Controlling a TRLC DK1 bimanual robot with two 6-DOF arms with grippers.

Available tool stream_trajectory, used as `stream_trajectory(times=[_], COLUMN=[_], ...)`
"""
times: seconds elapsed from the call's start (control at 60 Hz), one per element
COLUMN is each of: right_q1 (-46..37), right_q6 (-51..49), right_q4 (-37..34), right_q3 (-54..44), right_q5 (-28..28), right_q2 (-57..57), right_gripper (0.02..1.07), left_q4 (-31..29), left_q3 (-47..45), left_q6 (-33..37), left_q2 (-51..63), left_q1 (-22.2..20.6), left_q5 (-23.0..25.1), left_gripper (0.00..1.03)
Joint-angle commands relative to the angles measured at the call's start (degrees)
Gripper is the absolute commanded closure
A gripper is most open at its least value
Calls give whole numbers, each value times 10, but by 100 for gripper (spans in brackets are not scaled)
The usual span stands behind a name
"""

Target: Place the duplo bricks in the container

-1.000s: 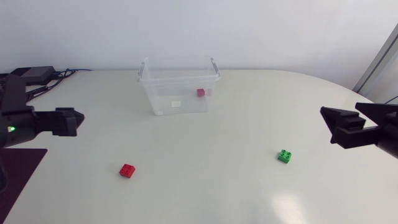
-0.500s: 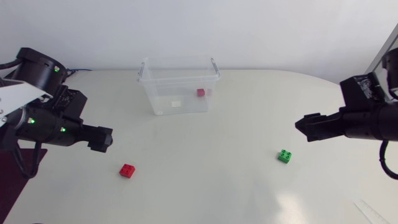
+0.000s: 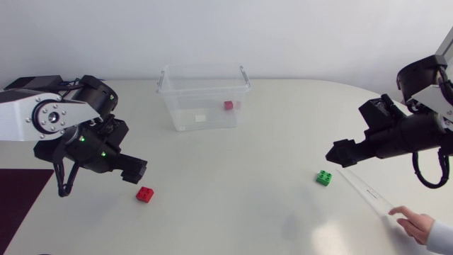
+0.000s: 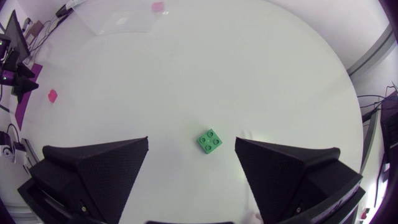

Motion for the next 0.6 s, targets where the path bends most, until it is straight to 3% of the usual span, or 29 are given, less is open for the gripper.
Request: stream_trajectory(times=[0.0,0.083,0.15,0.2,0.583], right_q1=[3,11,26,22,88], right_q6=[-30,-108,-155,-161,-211], right_q4=[-5,-14,-87,-101,-87], right_q3=[13,26,75,90,32], right_q5=[5,8,54,48,60], right_q2=[26,50,111,137,196], right_gripper=[6,6,7,7,7], left_q4=[-5,-5,-5,-5,3], left_q3=[19,18,19,20,15], left_q6=[5,4,3,2,-3], left_q2=[28,42,58,69,114], left_q1=[-3,-5,-11,-15,-25], left_q5=[-1,-1,-1,-1,-4], left_gripper=[7,7,7,7,7])
